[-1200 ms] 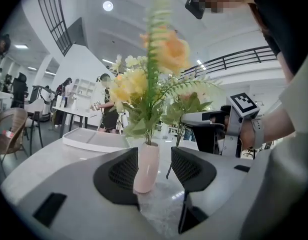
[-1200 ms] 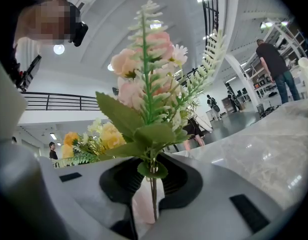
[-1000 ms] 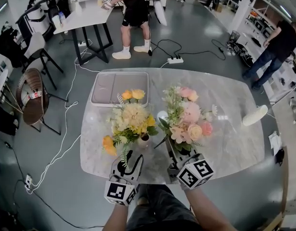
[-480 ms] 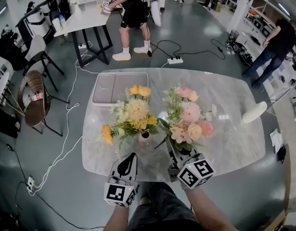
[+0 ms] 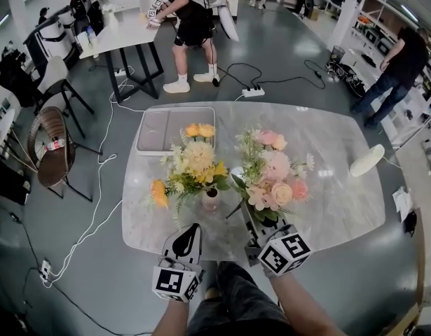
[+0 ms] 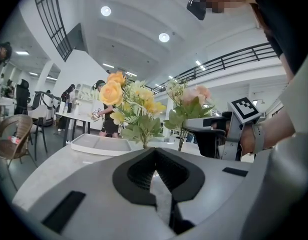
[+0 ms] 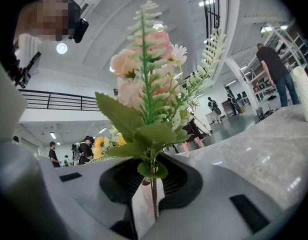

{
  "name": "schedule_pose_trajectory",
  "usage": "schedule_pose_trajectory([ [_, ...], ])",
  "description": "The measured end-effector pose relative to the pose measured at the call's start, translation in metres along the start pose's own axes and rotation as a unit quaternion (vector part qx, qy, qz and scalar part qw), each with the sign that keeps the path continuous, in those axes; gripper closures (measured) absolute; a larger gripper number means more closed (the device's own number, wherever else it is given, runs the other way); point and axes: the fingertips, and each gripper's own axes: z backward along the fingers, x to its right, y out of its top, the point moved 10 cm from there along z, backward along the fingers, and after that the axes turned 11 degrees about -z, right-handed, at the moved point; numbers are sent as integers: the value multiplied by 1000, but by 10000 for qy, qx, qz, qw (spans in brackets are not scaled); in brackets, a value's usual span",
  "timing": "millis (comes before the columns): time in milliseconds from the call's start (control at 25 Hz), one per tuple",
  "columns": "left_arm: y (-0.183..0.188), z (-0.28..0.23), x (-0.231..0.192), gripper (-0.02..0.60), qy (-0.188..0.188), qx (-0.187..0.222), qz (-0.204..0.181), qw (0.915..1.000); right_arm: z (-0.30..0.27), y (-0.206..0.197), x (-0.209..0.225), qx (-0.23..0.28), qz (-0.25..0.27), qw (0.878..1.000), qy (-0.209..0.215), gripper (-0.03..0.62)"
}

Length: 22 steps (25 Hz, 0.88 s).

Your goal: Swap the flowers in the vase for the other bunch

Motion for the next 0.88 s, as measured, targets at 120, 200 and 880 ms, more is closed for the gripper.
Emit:
schedule_pose_trajectory([
  [120,5,2,1,568,11,72,26,10000,2,1,-4,33,20,10000,28,510],
  [200,9,4,3,568,13,152,39,9999,5,0,-7,48,32,10000,33,510],
  [880,26,32,12,568,129,421,29,9990,35,-2,-31,166,154,9996,140,510],
])
